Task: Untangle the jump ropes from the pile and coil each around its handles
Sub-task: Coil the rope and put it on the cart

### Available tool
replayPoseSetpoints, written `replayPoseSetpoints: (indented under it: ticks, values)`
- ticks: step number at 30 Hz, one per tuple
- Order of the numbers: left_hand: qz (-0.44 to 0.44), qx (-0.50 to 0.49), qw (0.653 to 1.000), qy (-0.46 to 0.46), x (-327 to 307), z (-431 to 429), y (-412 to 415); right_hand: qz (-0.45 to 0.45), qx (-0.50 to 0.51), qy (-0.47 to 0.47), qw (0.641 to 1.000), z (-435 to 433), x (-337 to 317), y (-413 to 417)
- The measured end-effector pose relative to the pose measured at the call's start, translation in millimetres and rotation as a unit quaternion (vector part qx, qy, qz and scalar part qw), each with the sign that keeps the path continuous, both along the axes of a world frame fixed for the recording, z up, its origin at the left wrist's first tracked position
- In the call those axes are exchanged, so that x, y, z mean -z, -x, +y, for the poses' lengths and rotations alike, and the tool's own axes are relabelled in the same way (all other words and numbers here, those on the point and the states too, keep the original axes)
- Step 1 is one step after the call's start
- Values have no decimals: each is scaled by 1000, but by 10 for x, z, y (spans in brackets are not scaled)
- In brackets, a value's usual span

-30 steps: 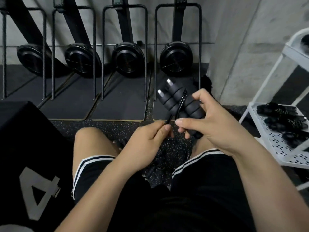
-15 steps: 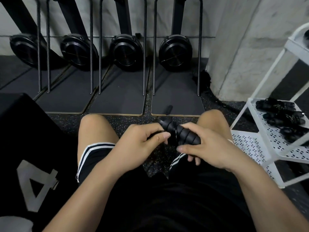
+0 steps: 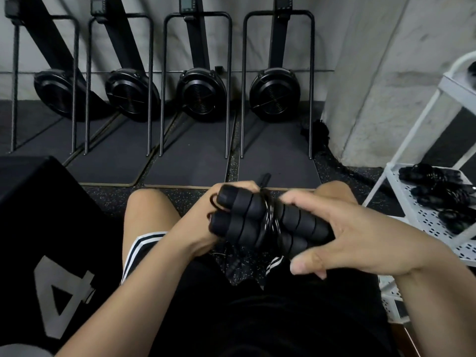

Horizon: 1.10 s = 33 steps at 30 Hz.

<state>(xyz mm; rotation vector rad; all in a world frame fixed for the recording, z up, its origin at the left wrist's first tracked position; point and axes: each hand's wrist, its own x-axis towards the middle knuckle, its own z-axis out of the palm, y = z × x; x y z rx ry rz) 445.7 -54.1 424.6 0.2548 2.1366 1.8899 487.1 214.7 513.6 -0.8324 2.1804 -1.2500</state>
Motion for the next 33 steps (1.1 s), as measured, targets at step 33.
replayPoseSetpoints:
  ticks: [33]
  values:
    - [223,12,974,30,-897,-15,110,85,6,11,996,25,-732,-12]
